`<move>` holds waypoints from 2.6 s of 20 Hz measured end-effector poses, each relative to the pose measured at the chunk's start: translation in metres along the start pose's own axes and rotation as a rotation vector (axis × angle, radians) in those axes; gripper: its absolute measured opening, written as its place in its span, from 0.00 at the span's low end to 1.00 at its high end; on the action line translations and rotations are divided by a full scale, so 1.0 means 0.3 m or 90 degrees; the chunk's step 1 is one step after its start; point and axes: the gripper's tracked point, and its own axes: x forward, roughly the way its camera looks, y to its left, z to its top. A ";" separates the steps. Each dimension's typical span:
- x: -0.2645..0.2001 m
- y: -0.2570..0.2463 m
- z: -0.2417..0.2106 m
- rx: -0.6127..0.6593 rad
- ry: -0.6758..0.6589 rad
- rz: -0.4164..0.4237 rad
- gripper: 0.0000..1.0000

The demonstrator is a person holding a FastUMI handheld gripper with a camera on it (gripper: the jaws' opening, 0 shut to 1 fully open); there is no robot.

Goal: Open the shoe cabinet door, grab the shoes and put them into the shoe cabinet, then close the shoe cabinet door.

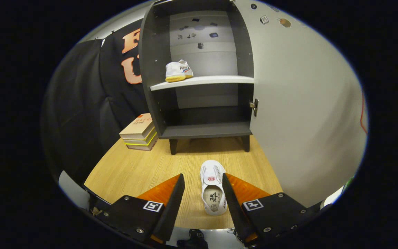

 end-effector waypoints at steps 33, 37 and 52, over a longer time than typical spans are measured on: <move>0.449 -0.019 -0.226 0.065 0.158 -0.020 0.00; 0.371 -0.004 -0.121 0.081 0.131 -0.022 0.00; -0.012 0.135 0.558 0.113 -0.076 -0.046 0.00</move>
